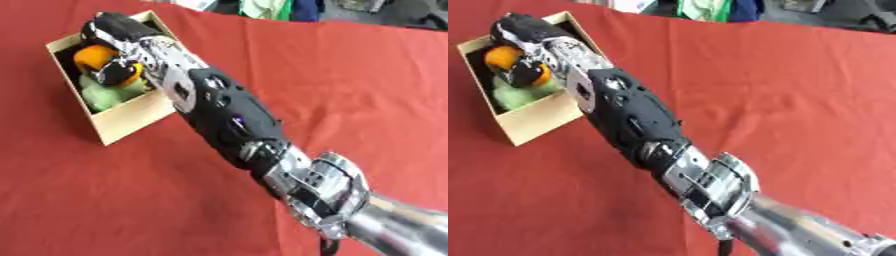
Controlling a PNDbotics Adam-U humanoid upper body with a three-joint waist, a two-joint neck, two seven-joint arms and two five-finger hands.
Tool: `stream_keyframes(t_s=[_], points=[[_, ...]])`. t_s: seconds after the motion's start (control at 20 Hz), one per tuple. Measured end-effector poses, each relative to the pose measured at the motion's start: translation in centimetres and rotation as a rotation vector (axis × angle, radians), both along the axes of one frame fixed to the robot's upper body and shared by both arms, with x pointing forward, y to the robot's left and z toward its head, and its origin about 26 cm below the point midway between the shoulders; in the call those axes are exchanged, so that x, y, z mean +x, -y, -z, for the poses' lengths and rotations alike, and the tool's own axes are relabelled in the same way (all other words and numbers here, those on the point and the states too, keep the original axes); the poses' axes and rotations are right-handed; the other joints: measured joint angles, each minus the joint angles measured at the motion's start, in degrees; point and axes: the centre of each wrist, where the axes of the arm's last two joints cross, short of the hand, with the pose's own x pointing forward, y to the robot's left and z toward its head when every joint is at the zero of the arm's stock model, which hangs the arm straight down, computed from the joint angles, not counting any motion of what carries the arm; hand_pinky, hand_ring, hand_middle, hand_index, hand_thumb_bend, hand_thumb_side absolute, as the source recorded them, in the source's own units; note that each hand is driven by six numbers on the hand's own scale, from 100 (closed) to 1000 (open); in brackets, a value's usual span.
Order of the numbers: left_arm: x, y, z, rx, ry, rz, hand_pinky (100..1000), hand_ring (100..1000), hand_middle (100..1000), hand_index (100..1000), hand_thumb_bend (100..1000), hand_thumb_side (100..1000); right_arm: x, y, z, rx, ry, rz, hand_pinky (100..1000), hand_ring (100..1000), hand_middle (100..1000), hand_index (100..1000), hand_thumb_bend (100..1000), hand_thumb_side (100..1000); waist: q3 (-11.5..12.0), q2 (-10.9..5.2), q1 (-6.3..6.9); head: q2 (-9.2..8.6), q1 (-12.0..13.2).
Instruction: Pick up objects on the table and place them in the box.
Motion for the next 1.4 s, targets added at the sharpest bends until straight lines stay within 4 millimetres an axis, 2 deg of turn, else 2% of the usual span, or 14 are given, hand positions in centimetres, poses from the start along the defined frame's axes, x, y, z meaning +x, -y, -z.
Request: stream_keyframes(t_s=[0.15,0.3,0.35,0.4,0.45,0.5,0.6,0.95,1.4], points=[[0.0,0.0,0.0,0.000,0.000,0.000,699,801,802,805,102,744,0.0,0.0,-0.3,-0.041,0.002,-0.009,749,744,565,881,100,100,-0.2,0.04,0.19,-0.01,0.1],[0.0,0.0,0.0,0.002,0.000,-0.001,698,801,802,804,102,746,-0.3,-0.1,-1.0,-0.104,0.004,-0.013,811,824,676,954,100,116,-0.4,0.05,0.24,-0.02,0.2],[0.0,0.0,0.0,0.002,0.000,-0.002,698,800,801,804,102,746,-0.4,-0.1,-1.2,-0.129,0.000,-0.015,818,831,684,957,100,161,-0.6,0.05,0.24,-0.03,0.3],[0.0,0.0,0.0,0.003,-0.001,-0.002,698,801,802,804,102,745,-0.4,0.1,-1.5,-0.150,-0.005,-0.017,828,845,698,966,100,251,-0.6,0.06,0.24,-0.05,0.3],[0.0,0.0,0.0,0.004,-0.001,-0.002,698,801,802,804,101,745,-0.5,0.2,-1.7,-0.171,-0.010,-0.019,835,854,709,970,100,294,-0.7,0.06,0.24,-0.10,0.3],[0.0,0.0,0.0,0.004,-0.002,-0.003,698,801,801,804,101,745,-0.5,0.4,-2.0,-0.190,-0.015,-0.021,852,874,731,976,100,373,-0.8,0.06,0.24,-0.11,0.3],[0.0,0.0,0.1,0.005,-0.004,-0.003,698,801,801,804,100,744,-0.7,0.7,-2.5,-0.227,-0.024,-0.022,875,904,762,988,100,469,-1.0,0.07,0.25,-0.12,0.5],[-0.1,-0.1,0.2,0.006,-0.010,-0.006,696,797,801,803,101,745,-1.4,2.0,-4.8,-0.303,-0.023,-0.013,891,920,780,1000,100,554,-1.8,0.07,0.33,-0.12,1.0],[-0.1,-0.1,0.2,0.005,-0.012,-0.008,696,796,801,803,100,744,-3.0,2.8,-7.8,-0.215,0.020,-0.037,891,910,774,1000,100,594,-2.4,0.07,0.67,-0.12,1.4]])
